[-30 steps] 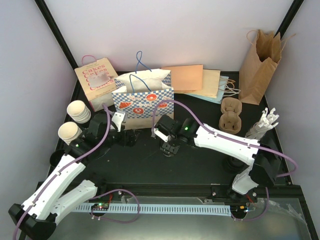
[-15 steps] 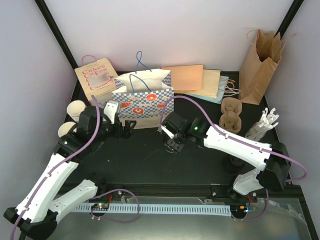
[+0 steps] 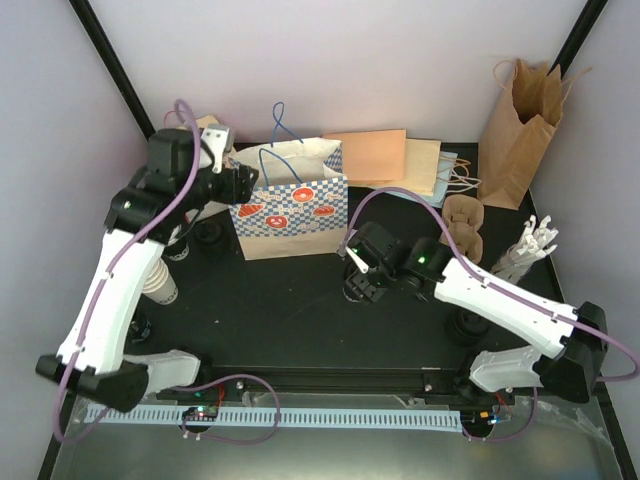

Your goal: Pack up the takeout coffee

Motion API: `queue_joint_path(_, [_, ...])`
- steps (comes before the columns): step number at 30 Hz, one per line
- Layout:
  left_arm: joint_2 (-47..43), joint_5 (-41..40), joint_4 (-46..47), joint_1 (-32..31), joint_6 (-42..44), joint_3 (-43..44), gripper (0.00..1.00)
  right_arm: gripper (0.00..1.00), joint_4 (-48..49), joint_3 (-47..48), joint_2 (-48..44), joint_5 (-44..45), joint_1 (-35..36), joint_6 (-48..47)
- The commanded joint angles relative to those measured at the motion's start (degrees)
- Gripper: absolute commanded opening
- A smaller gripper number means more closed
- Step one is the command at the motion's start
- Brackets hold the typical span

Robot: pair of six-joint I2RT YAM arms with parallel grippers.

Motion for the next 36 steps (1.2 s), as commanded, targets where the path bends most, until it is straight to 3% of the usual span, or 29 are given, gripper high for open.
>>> queue_joint_path(1, [7.89,4.97,0.97,1.38,2.63,5.37,0.79,0.69,-1.07,-0.16,-3.23,0.88,-1.32,2.11])
queue_joint_path(11, [13.01,4.87,10.74,1.83,11.92,4.0,0.69,0.67,-5.47,4.01,-8.68,4.33,-3.78,3.33])
queue_joint_path(17, [17.35,3.55,9.79,1.92,11.6,5.31,0.5,0.65,-7.46,8.45,-9.81,6.4,-4.12,3.5])
queue_joint_path(18, [17.57,4.26,9.85,1.92,11.64,5.28,0.46,0.65,-7.95,9.7,-9.65,6.66,-4.32,3.46])
queue_joint_path(19, [17.63,5.39,9.93,1.92,11.86,5.13,0.37,0.64,-8.4,11.0,-9.46,6.89,-4.47,3.31])
queue_joint_path(21, [17.36,9.02,10.08,1.92,13.03,4.85,0.07,0.63,-9.45,14.18,-8.92,8.18,-4.73,3.01])
queue_joint_path(22, [17.19,11.0,9.96,1.92,13.49,4.85,0.02,0.63,-9.89,15.76,-8.59,8.81,-4.84,2.87])
queue_joint_path(28, [12.47,19.08,11.22,1.82,13.22,-0.15,0.01,0.63,-10.62,25.49,-6.38,11.16,-5.15,1.48])
queue_joint_path(36, [1.7,25.88,14.16,0.46,10.38,-13.63,0.02,0.62,-10.22,38.29,0.02,9.5,-5.17,-0.68])
